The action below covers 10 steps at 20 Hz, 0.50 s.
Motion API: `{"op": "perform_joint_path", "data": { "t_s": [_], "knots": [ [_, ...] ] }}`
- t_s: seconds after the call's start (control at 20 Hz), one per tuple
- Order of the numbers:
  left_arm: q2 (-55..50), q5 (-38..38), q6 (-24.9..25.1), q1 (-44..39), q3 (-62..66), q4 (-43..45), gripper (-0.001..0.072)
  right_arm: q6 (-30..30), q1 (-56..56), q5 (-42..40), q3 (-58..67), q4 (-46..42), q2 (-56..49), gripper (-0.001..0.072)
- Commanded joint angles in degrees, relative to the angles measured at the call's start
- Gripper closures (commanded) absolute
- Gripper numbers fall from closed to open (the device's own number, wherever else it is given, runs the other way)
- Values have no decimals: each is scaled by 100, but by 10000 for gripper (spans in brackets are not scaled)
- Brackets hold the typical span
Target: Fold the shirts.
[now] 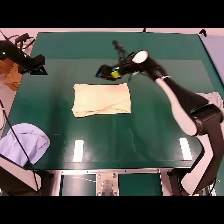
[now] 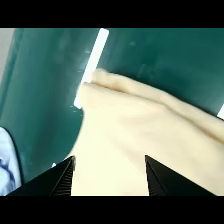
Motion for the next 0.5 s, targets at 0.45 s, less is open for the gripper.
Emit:
{"op": "perform_joint_path", "data": {
  "t_s": [0.45],
  "knots": [
    [4, -48, -153, 4, 7, 9, 683, -286, -1449, 293, -2636, 636, 127, 168]
  ]
}}
